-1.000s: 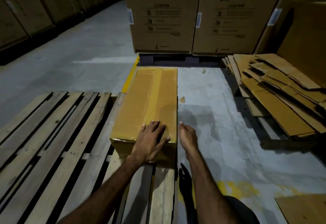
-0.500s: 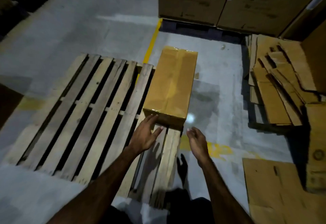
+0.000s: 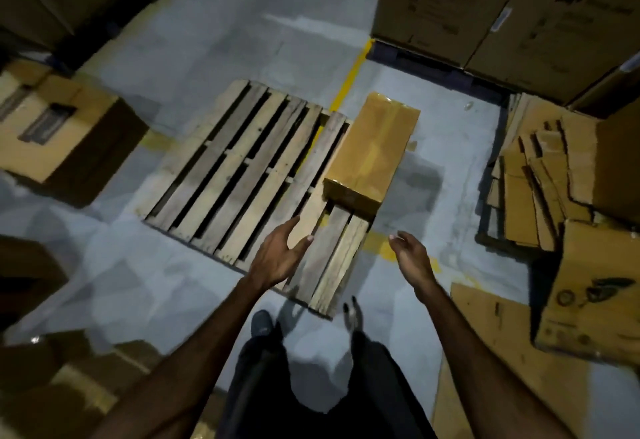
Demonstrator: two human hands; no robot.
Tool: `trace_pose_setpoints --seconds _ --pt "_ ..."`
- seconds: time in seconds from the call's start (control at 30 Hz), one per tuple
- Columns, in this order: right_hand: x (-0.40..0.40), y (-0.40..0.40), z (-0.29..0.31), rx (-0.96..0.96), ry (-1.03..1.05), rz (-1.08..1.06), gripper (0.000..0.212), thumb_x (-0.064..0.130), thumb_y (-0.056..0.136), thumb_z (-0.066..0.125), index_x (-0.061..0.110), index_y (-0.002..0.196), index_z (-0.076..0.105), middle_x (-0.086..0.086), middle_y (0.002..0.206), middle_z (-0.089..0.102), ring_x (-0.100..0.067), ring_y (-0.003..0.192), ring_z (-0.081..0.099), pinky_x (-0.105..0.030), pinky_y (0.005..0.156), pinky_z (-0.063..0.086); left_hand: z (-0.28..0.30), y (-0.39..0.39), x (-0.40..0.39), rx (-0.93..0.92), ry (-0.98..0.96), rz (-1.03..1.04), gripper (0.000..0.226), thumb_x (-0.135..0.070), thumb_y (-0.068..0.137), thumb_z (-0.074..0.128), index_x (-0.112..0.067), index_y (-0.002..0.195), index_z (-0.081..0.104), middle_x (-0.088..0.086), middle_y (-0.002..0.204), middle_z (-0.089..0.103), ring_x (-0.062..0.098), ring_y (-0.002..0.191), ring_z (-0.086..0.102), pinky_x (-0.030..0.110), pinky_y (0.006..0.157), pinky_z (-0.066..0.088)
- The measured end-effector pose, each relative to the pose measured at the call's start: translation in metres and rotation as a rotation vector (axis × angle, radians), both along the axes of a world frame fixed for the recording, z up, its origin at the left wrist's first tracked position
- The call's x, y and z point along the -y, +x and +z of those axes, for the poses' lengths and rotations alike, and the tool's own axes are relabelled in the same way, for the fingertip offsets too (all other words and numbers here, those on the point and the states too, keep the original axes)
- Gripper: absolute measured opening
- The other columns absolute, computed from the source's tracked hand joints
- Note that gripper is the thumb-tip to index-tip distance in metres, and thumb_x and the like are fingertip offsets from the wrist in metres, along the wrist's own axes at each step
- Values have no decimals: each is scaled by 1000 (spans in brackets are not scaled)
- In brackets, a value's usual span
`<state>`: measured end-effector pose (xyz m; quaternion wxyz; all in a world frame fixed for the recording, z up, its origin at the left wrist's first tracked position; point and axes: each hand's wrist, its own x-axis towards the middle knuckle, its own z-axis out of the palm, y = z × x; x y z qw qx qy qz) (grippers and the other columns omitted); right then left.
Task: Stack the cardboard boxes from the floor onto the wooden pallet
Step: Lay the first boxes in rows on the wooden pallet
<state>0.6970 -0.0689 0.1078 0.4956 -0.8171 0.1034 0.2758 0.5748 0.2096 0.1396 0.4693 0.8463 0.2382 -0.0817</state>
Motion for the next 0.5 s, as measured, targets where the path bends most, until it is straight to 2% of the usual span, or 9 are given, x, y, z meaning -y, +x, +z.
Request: trace_pose_setpoints --seconds 0.1,0.23,0.33,0.4,0.5 --pt "3 -10 12 -7 4 148 56 40 106 60 11 154 50 -7 153 53 -28 140 51 -45 113 44 16 -42 15 -6 11 122 71 -52 102 62 -19 161 41 0 162 45 20 146 46 25 112 34" --pt "-6 -26 20 -12 15 368 53 36 107 61 9 151 53 -7 151 56 -27 139 52 -34 106 42 24 -98 46 -28 -37 335 74 -54 99 64 -20 161 41 0 162 45 18 148 44 22 113 32" --pt "-18 -41 21 -33 39 543 52 34 106 62 8 151 53 -6 147 57 -24 137 53 -36 109 43 24 -140 76 -41 -25 499 72 -56 100 63 -24 161 41 1 162 47 20 146 46 32 116 38" --pt "-26 -56 20 -42 28 650 49 33 106 62 7 147 56 -6 142 61 -24 133 56 -34 105 44 23 -171 96 -51 -17 595 70 -55 101 62 -25 161 41 1 162 46 22 146 46 40 118 41" --pt "-38 -87 19 -46 38 796 49 36 105 63 9 145 59 -5 139 63 -21 128 58 -32 103 44 22 -226 127 -64 -17 773 72 -58 100 62 -26 161 41 0 162 46 22 145 48 42 117 42"
